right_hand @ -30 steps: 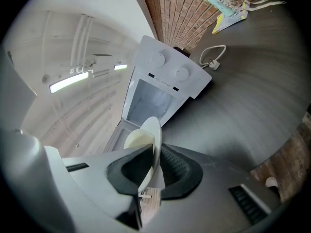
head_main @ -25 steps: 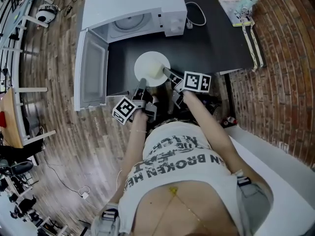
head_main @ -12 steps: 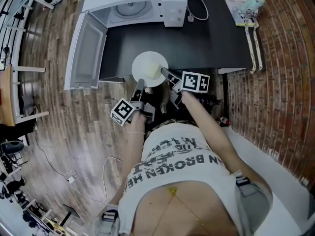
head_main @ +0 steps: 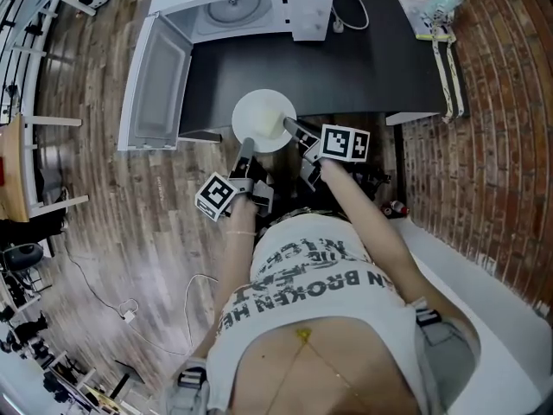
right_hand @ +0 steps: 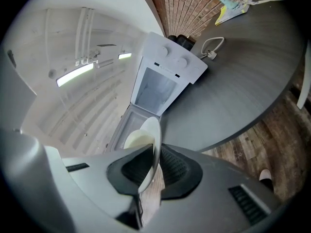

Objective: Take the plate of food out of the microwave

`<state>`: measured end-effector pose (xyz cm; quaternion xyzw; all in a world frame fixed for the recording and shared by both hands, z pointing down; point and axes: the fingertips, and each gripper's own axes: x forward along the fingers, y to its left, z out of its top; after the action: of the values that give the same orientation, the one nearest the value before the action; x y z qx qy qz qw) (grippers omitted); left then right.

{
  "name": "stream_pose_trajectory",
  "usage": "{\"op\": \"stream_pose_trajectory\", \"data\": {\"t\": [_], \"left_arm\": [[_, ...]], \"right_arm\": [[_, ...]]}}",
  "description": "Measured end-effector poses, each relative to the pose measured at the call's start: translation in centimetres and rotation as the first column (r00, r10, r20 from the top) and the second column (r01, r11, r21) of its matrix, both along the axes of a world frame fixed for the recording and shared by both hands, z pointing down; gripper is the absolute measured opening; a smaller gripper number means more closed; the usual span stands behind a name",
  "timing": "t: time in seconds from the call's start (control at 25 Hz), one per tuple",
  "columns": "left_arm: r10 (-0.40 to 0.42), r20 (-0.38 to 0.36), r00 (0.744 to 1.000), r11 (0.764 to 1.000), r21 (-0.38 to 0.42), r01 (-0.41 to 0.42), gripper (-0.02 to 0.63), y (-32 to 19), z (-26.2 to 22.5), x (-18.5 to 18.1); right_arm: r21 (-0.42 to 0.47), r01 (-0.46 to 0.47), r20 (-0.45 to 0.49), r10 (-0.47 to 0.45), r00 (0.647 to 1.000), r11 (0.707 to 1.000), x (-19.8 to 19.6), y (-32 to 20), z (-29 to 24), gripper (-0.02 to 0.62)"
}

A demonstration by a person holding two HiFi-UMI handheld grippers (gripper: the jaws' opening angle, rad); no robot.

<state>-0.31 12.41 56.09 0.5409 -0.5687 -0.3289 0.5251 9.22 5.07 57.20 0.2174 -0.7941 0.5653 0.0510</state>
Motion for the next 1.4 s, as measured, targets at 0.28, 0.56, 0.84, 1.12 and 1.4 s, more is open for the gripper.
{"op": "stream_pose_trajectory", "data": {"t": [0.28, 0.56, 0.84, 1.12, 1.4], "left_arm": [[0.06, -0.01, 0.998, 0.998, 0.005, -0.06, 0.023, 0.4, -0.4, -1.4], [0.097, -0.031, 0.995, 0.995, -0.001, -0.097, 0.023, 0.9, 0.2, -1.6], [0.117, -0.035, 0.993, 0.993, -0.001, -0.117, 0.023, 1.1, 0.2, -1.9], [0.119, -0.036, 0.992, 0.993, -0.001, -0.119, 0.023, 1.0, 0.2, -2.2], [0.116, -0.037, 0.993, 0.993, -0.001, -0.116, 0.023, 1.0, 0.2, -2.2]], "right_arm": [[-0.004, -0.063, 0.003, 0.063, 0.998, 0.998, -0.9, 0.9, -0.6, 0.041], [-0.012, -0.105, -0.012, 0.105, 0.994, 0.994, -0.9, 1.8, -0.2, 0.04], [-0.007, -0.12, -0.018, 0.12, 0.993, 0.993, -1.1, 2.1, -0.3, 0.04], [-0.011, -0.124, -0.013, 0.124, 0.992, 0.992, -1.3, 2.2, -0.3, 0.04], [-0.01, -0.117, -0.015, 0.117, 0.993, 0.993, -1.4, 2.1, -0.3, 0.04]]}}
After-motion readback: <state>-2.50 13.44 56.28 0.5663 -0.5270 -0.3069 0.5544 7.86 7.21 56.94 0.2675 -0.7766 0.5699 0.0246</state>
